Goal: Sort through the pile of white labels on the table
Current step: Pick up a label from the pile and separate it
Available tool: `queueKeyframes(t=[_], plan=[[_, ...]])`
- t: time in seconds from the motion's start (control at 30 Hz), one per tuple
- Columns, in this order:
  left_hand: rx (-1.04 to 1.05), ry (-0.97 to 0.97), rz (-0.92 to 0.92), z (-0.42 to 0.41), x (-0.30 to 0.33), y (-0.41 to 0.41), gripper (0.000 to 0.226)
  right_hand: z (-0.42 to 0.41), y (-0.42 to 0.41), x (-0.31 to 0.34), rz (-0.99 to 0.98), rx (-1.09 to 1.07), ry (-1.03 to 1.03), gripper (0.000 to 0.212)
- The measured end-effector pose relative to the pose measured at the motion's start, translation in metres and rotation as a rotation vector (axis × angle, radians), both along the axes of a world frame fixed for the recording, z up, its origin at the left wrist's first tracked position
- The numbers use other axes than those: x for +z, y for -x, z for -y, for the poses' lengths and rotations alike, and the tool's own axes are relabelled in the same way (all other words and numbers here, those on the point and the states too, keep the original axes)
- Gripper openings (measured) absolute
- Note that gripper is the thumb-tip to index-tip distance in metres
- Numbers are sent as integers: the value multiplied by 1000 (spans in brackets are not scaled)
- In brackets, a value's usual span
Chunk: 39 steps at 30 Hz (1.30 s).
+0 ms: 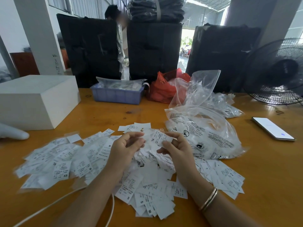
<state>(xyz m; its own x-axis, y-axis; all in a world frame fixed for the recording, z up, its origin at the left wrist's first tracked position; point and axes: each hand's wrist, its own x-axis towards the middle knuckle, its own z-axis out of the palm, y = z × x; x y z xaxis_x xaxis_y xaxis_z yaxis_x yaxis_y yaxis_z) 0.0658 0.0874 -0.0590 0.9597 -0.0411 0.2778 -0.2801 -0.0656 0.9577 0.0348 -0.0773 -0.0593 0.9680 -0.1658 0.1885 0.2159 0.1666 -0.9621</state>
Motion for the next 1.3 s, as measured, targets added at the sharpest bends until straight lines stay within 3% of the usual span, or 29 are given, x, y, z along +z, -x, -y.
queueKeyframes(t=[0.27, 0.47, 0.77, 1.03, 1.3], plan=[[-35, 24, 3, 1, 1, 2, 19, -5, -2, -6, 0, 8, 245, 19], [-14, 20, 13, 0, 2, 3, 16, 1, -3, -4, 50, -111, 70, 17], [-20, 39, 2, 1, 3, 4, 15, -6, -1, -5, 81, -23, 234, 18], [1, 56, -5, 0, 3, 3, 15, -4, -1, -4, 73, -43, 77, 18], [1, 76, -11, 0, 2, 3, 14, -6, -1, -4, 83, -39, 132, 19]])
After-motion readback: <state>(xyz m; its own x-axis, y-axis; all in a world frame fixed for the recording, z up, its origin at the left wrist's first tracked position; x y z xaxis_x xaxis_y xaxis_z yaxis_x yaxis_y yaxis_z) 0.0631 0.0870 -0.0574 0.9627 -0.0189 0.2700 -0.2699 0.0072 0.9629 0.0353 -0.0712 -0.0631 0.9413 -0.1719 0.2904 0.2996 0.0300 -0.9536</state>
